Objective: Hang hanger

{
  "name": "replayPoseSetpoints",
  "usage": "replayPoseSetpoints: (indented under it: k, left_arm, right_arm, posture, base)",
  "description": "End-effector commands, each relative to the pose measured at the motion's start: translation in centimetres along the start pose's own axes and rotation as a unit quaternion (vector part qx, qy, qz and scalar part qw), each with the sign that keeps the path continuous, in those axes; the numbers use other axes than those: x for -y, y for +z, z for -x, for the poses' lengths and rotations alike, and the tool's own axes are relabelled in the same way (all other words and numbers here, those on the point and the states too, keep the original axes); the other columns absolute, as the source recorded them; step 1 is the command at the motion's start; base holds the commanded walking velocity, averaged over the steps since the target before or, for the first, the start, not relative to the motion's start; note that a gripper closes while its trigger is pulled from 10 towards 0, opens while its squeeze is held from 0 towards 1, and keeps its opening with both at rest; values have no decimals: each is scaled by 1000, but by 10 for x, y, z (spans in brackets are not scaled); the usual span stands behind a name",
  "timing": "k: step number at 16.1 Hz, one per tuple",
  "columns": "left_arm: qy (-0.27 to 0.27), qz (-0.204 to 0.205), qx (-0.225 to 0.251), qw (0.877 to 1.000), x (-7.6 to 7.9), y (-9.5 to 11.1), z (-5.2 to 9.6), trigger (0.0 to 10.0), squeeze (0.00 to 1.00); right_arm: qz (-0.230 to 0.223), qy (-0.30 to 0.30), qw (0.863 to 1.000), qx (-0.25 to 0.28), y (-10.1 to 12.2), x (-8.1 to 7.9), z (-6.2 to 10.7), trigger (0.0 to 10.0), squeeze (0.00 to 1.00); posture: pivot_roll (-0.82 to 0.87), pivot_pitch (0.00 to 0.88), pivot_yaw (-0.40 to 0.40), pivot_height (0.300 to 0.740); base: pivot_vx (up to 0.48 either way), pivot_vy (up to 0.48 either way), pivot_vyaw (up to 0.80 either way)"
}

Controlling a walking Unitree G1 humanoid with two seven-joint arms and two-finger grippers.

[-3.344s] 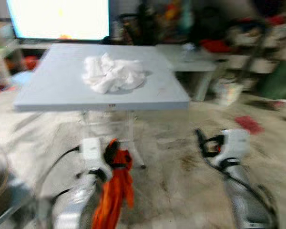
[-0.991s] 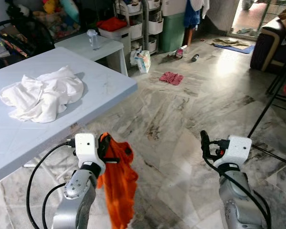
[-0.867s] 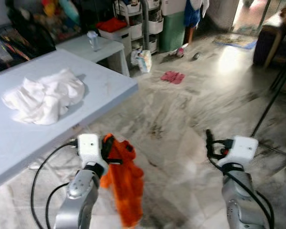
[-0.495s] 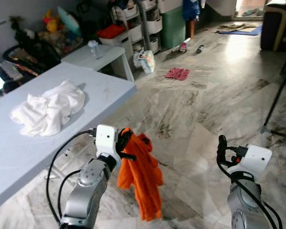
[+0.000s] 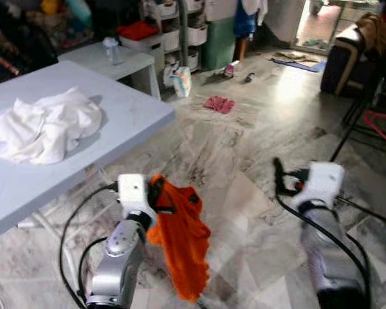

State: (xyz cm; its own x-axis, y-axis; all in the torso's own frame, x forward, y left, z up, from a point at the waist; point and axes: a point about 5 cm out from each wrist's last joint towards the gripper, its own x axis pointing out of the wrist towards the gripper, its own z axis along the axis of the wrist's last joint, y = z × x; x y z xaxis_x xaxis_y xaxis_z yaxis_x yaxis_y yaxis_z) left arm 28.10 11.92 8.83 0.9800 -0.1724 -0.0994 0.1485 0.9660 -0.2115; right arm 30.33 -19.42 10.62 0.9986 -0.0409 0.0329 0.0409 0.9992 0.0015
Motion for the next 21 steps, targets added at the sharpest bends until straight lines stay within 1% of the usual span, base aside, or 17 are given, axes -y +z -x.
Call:
replayPoseSetpoints:
  k: [1, 2, 4, 5, 6, 8, 10, 13, 15, 16, 17, 20, 21]
  left_arm:
    - [35, -4, 18, 999, -7, 4, 1, 10000, 0]
    - [48, -5, 26, 998, -9, 6, 1, 10000, 0]
    - [64, -18, 40, 997, -15, 12, 3, 10000, 0]
    - [64, -20, 42, 997, -15, 14, 5, 10000, 0]
    - [53, -22, 42, 997, -14, 14, 7, 10000, 0]
    - [39, -24, 32, 998, -12, 9, 10, 10000, 0]
    - [18, -10, 20, 1000, -12, 3, 11, 10000, 0]
    - [13, 4, 9, 1000, -16, 1, 13, 10000, 0]
    - [8, 11, 1, 1000, -19, -1, 15, 10000, 0]
    - [-3, 15, -11, 1000, -23, -4, 18, 10000, 0]
    - [-9, 15, -14, 1000, -24, -6, 20, 10000, 0]
    - [-27, 12, -20, 999, -22, -7, 20, 10000, 0]
    - [-42, 18, -21, 999, -19, -6, 20, 10000, 0]
  right_arm:
    - [-1, 13, 1000, -15, -5, -4, -4, 10000, 0]
    - [0, 25, 1000, -18, -6, -7, -6, 10000, 0]
    - [-3, 47, 999, -14, -4, -17, -11, 10000, 0]
    - [-8, 50, 999, -10, -3, -21, -14, 10000, 0]
    - [-13, 51, 999, -10, -4, -26, -16, 10000, 0]
    - [-19, 58, 998, -13, -7, -32, -14, 10000, 0]
    - [-21, 50, 998, -13, -10, -28, -4, 10000, 0]
    - [-15, 38, 999, -23, -17, -17, 5, 10000, 0]
    - [-15, 33, 999, -26, -19, -14, 7, 10000, 0]
    - [-12, 26, 999, -26, -19, -9, 9, 10000, 0]
    - [-12, 21, 999, -24, -18, -7, 10, 10000, 0]
    - [-9, 1, 1000, -16, -15, 1, 13, 10000, 0]
    - [-6, -5, 1000, -17, -16, 4, 14, 10000, 0]
  posture:
    - [64, 0, -77, 740]
    - [87, 0, -92, 740]
    - [129, 0, -94, 740]
    - [137, 0, -96, 740]
    - [140, 0, -92, 740]
    - [126, 0, -79, 740]
    - [103, 0, -70, 740]
    - [98, 0, -61, 740]
    - [98, 0, -61, 740]
    - [93, 0, -58, 740]
    - [89, 0, -53, 740]
    - [76, 0, -37, 740]
    - [74, 0, -36, 740]
  base:
    - [0, 0, 0]
    - [0, 0, 0]
    - [0, 0, 0]
    - [0, 0, 0]
    - [0, 0, 0]
    - [0, 0, -800]
    - [0, 0, -800]
    - [0, 0, -800]
    - [0, 0, -800]
    - [0, 0, -800]
    - [0, 0, -800]
    - [0, 0, -800]
    - [247, 0, -800]
